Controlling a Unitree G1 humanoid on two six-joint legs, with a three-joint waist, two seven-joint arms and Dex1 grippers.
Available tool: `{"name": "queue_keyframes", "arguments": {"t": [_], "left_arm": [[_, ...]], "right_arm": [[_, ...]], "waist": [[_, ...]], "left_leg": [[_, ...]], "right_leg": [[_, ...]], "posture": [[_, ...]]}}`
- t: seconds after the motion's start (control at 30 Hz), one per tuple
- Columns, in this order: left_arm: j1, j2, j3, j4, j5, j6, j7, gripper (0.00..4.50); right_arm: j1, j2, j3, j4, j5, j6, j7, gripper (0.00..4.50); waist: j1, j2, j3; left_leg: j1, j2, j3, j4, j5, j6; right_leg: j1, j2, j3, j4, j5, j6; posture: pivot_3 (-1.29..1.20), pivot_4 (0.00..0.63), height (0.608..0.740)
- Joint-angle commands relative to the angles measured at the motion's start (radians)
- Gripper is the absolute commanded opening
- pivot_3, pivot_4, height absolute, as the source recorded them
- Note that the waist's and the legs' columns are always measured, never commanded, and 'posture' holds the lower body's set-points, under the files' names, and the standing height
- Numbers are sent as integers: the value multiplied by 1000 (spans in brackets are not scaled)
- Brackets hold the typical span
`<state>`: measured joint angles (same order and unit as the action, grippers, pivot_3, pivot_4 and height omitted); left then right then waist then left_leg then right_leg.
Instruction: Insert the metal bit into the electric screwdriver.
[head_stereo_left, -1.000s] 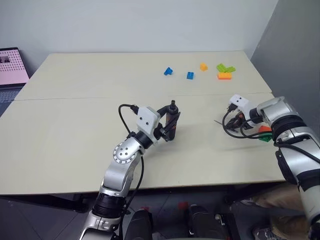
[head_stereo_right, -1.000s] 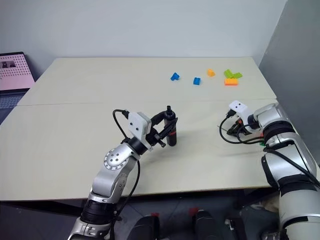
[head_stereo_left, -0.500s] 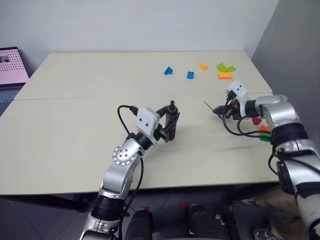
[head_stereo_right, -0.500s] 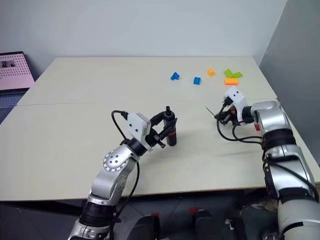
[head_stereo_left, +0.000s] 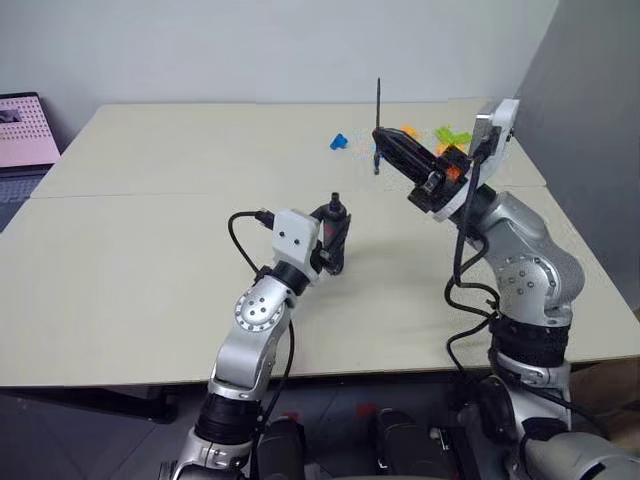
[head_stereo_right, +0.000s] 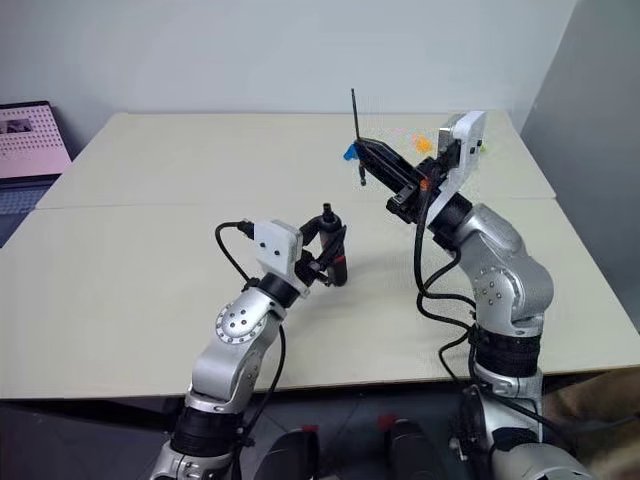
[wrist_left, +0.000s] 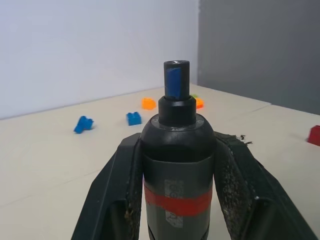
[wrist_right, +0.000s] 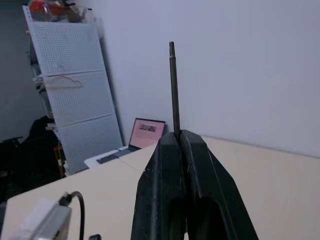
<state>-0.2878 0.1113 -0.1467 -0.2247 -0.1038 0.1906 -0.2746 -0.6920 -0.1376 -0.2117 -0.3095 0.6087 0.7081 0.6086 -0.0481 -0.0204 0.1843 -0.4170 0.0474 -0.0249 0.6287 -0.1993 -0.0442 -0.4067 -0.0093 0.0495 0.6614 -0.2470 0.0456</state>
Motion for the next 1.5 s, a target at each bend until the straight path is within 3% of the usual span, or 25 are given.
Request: {"name": "queue_keyframes", "arguments": {"t": [0.03, 0.33, 0.7, 1.03, 1.5], "left_arm": [[-24, 4, 0, -45, -13, 3, -21, 1633], [-29, 9, -2, -45, 8, -16, -14, 1633], [-129, -88, 6, 35, 100, -102, 125, 1633], [-136, -147, 3, 185, 127, -148, 191, 1633], [-118, -144, 11, 222, 129, -125, 206, 1633]], "right_arm": [[-25, 8, -16, -50, 110, 19, -40, 0], [-40, -19, 13, -64, 162, 9, -117, 0], [-31, 38, 217, -12, -188, -262, -286, 0], [-50, 169, 283, 127, -323, -434, -373, 0], [1, 192, 332, 273, -451, -681, -362, 0]], "waist": [[2, 0, 0], [7, 0, 0], [15, 0, 0], [16, 0, 0], [16, 0, 0]], "left_leg": [[0, 0, 0, 0, 0, 0], [0, 0, 0, -2, 0, 0], [-2, 0, 0, -2, 0, 0], [-4, 0, 0, -3, 0, 0], [-3, 0, 0, -3, 0, 0]], "right_leg": [[0, 0, 0, 0, 0, 0], [0, 0, -1, -1, -2, -2], [-2, 0, -1, -2, -1, -1], [-4, 0, -2, -3, -1, -1], [-3, 0, -2, -3, -1, -1]], "posture": [[0, 150, 740], [0, 150, 740], [0, 150, 740], [0, 150, 740], [0, 150, 740]]}}
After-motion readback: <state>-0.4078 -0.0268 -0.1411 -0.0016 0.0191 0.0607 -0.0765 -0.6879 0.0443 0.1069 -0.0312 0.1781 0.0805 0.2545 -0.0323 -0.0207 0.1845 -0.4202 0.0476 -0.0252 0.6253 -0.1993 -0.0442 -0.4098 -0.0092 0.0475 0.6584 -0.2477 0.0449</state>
